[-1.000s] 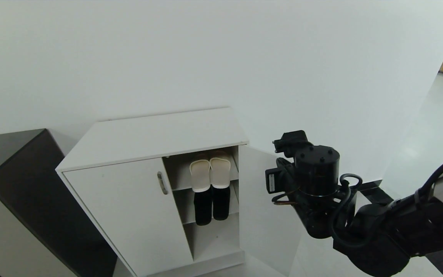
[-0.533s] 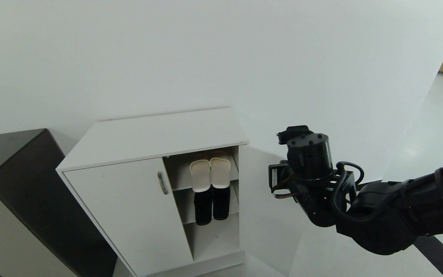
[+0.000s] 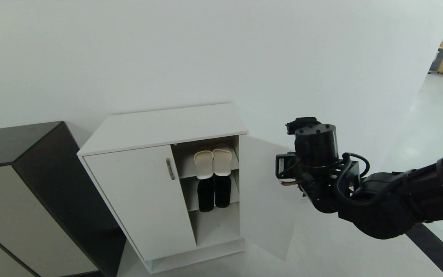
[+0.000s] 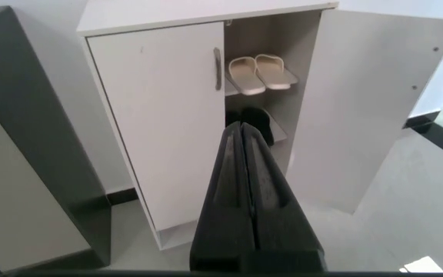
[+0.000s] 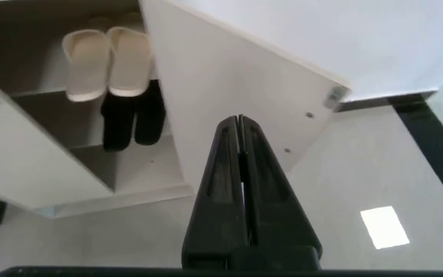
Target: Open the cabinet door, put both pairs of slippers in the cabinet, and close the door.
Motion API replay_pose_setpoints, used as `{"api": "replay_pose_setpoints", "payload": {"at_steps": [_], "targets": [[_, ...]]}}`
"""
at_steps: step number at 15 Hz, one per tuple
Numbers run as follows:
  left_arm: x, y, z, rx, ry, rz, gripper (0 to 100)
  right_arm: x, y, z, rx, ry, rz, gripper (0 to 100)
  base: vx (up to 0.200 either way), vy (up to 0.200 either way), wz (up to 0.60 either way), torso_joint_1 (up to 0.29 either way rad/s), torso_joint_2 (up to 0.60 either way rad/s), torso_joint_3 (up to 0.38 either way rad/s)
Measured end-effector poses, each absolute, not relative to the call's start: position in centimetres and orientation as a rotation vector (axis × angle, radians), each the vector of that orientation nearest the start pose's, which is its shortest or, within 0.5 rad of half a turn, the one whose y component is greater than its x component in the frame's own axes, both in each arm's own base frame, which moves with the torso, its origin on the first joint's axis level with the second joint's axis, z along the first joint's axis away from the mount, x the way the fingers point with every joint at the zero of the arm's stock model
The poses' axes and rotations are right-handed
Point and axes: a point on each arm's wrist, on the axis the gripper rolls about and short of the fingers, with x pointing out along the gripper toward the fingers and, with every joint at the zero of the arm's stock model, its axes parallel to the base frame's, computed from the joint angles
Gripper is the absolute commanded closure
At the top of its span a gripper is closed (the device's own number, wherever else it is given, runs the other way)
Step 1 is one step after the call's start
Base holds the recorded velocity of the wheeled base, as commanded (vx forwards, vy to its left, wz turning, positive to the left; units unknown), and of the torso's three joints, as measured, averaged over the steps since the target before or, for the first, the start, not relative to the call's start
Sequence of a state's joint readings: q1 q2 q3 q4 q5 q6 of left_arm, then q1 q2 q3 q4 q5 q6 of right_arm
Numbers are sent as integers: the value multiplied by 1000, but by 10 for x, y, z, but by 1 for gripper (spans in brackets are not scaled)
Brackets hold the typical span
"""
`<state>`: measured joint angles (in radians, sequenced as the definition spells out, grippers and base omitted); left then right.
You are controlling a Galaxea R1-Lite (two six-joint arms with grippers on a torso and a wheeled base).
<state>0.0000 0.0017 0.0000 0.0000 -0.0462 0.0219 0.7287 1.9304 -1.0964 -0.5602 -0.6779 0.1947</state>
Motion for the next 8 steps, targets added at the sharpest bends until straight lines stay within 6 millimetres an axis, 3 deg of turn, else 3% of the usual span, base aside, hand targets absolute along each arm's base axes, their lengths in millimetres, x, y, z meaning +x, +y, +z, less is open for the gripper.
{"api": "replay_pose_setpoints", "payload": {"at_steps": [5,8], "targets": [[-23,-1,75,23,2,-47,100,341,216,181,76,179,-6,100,0,0,0,0,0,0],[-23,-1,75,23,2,-47,100,366,199,173,94,190,0,100,0,0,0,0,0,0]]}}
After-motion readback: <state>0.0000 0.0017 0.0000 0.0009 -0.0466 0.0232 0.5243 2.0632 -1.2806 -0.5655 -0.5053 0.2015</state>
